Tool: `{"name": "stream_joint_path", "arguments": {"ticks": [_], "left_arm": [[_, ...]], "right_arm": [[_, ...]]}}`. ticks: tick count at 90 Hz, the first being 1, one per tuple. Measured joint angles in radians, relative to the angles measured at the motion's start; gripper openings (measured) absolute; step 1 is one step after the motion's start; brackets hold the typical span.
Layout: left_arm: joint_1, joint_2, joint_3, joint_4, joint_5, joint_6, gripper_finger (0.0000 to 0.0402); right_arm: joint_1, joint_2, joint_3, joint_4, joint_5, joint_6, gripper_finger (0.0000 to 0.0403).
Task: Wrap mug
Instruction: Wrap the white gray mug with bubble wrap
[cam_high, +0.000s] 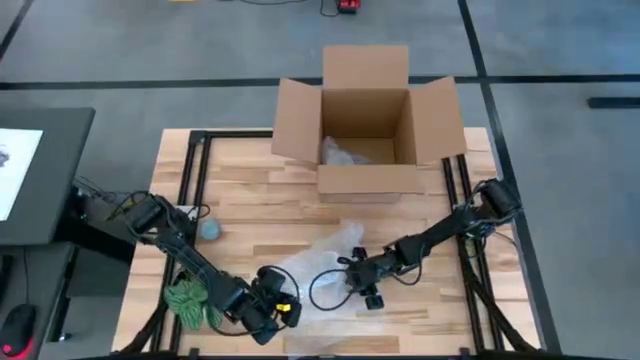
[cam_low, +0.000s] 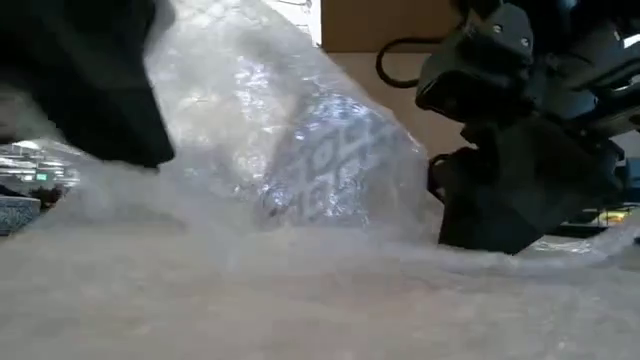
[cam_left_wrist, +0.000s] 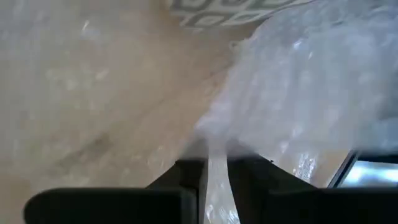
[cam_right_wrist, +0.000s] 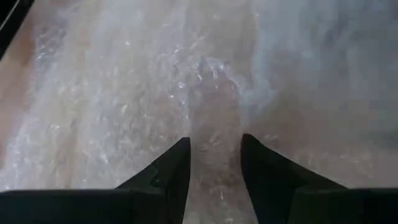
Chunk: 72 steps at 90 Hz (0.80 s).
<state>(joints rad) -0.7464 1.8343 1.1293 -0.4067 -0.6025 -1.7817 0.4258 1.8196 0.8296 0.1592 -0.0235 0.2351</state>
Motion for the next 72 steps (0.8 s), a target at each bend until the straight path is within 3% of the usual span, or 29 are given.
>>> {"name": "stream_joint_path", "arguments": {"ticks": [21,45,72], "left_arm": [[0.001,0.001,0.039,-0.125,-0.002,-0.001,0.0039],[-0.022,0.0,0.207,-0.406,-0.003,-0.028,0.0039],[-0.036,0.0,0.243,-0.489,-0.004,-0.079,0.0039]], "right_arm": [[-0.017,-0.135,-0.001,-0.013,-0.008,-0.048,0.0127],[-0.054,-0.274,0.0,-0.037,-0.006,-0.062,0.0127],[-0.11,-0.202,0.001,0.042,-0.012,-0.131,0.0127]]}}
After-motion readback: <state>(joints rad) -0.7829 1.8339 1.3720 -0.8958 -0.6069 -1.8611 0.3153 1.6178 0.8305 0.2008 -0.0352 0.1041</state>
